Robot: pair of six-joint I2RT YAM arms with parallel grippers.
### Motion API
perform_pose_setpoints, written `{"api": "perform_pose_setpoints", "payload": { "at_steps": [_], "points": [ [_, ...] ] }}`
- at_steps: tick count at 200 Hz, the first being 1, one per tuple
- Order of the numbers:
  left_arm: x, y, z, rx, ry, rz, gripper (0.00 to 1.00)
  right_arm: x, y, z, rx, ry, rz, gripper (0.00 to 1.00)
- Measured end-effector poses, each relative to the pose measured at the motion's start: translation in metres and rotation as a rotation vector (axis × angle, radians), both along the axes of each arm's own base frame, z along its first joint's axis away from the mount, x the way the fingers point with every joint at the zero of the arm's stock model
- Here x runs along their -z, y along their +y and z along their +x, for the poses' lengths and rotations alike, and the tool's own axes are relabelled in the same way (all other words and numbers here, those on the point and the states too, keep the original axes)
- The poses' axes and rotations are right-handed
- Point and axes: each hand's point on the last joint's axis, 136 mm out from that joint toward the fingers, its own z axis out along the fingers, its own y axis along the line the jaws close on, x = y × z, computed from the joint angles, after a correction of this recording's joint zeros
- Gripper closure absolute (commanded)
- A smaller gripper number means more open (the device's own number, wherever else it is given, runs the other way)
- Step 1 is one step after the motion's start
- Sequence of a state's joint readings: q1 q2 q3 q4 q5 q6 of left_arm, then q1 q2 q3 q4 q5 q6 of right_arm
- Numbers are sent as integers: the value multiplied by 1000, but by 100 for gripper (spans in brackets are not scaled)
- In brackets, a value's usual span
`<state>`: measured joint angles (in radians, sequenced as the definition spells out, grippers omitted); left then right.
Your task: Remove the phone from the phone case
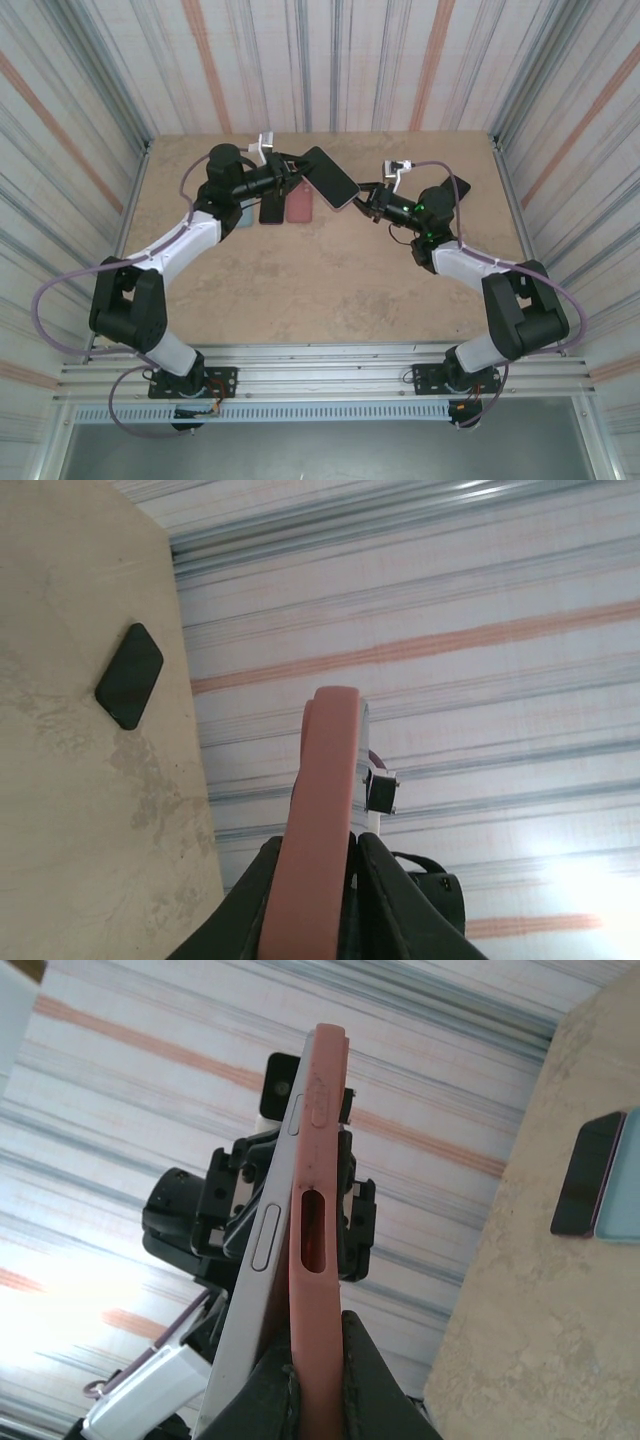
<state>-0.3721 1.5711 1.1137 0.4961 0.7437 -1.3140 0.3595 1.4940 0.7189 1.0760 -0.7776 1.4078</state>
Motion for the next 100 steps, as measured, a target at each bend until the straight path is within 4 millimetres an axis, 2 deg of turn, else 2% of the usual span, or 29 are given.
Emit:
{"api": "perform_pose_setpoints", "payload": {
  "at_steps": [29, 50, 100],
  "points": [
    [17, -1, 6, -15, 46, 5, 61, 15, 0, 5, 9, 67, 2, 100],
    [27, -1, 9, -23, 74, 10, 45, 27, -1, 7, 20, 114, 4, 100],
    [40, 2, 12, -51, 105, 39, 29, 39, -6, 15, 72, 169, 14, 100]
  ]
}}
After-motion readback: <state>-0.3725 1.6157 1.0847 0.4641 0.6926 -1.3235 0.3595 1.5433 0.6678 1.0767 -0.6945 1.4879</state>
